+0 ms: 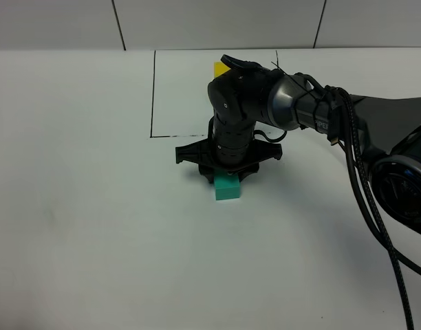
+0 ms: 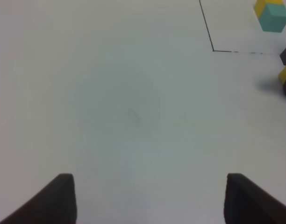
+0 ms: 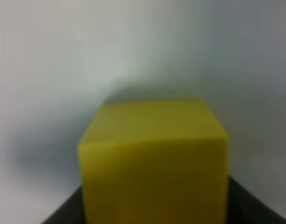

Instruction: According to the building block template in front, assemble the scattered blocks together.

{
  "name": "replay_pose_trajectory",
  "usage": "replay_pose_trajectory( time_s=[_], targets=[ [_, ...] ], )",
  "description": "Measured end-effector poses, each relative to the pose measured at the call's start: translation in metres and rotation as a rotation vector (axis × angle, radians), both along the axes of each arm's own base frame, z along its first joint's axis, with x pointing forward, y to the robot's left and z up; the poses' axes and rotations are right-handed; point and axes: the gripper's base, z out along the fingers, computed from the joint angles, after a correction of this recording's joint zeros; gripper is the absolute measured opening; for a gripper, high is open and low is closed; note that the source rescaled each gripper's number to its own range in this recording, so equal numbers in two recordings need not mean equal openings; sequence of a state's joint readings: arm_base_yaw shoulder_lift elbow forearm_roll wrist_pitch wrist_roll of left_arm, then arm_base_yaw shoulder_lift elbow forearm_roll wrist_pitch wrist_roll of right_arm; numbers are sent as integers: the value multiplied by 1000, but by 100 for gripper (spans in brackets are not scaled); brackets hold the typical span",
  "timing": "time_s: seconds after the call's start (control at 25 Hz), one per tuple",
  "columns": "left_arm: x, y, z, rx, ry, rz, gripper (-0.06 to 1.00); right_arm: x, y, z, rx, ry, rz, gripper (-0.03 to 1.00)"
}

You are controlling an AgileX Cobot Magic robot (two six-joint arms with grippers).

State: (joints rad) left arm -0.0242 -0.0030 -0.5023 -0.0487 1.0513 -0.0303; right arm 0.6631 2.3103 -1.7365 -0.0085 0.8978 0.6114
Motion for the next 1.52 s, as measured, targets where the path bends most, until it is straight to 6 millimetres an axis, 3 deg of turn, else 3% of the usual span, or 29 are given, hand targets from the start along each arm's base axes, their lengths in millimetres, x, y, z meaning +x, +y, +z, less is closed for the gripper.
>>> replay_pose_trajectory(
  time_s=[0.16,0.36,0.48,0.6,0.72,1.0,1.24,1.52],
  targets=[
    [0,0,0,0,0,0,42,3,1,1,19,-29,12,36],
    [0,0,0,0,0,0,42,7,-2,9,30,-61,35,82],
    [0,0,0,0,0,0,42,12,-8,26,42,-110,52,95],
    [0,0,0,0,0,0,42,25,-28,51,59,-166,43,98],
    [0,0,0,1,0,0,42,41,-61,71,86,-200,10,99],
    [0,0,0,1,0,0,42,74,-159,84,50,-181,-27,99],
    [0,0,0,1,0,0,42,72,-207,97,-5,-134,20,99],
    [0,0,0,1,0,0,42,40,-248,119,-39,-175,-36,100]
  ],
)
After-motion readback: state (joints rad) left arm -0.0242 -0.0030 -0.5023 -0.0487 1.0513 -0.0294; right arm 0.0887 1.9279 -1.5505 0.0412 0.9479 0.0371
